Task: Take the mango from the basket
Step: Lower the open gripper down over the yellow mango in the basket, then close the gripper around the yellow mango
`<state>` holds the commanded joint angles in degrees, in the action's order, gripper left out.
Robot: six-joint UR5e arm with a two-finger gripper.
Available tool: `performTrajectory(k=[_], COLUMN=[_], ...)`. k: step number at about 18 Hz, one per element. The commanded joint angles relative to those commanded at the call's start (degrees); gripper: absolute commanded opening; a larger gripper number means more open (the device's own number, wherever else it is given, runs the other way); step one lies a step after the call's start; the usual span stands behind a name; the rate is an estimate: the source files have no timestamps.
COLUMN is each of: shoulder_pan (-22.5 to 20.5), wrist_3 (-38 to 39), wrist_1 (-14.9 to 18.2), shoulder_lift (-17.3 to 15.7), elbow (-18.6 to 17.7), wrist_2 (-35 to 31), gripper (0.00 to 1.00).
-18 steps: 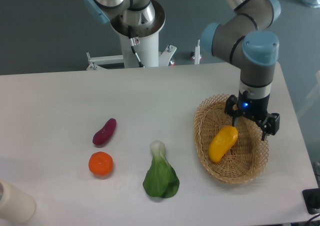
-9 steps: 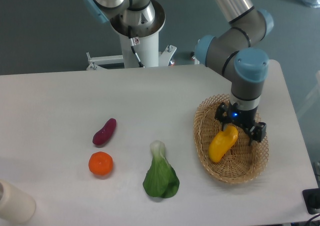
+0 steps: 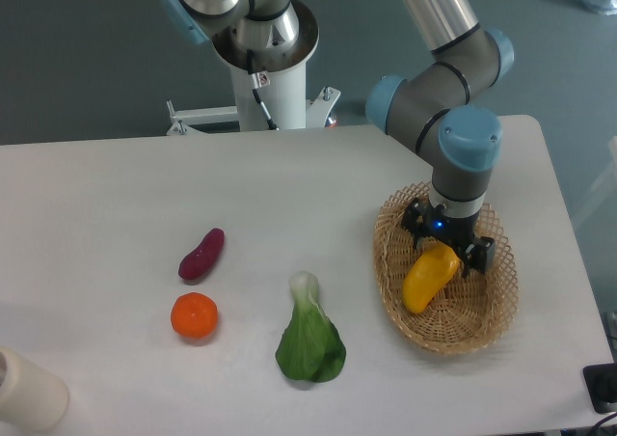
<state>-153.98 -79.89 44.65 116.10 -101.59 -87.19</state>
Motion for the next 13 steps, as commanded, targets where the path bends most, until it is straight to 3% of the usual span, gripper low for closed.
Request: performTrajectory(k=[5, 8, 13], shoulder_pan=[0.1, 0.1, 0.0], wrist_3=[-0.1, -0.1, -0.1], wrist_1=[-0.8, -1.2, -1.3], shoulder_lift=[0.8, 1.0, 0.8], elbow=[0.9, 0.9, 1.5], wrist_2=[0.0, 0.0, 0.1], gripper=[0.96, 0.61, 0.52])
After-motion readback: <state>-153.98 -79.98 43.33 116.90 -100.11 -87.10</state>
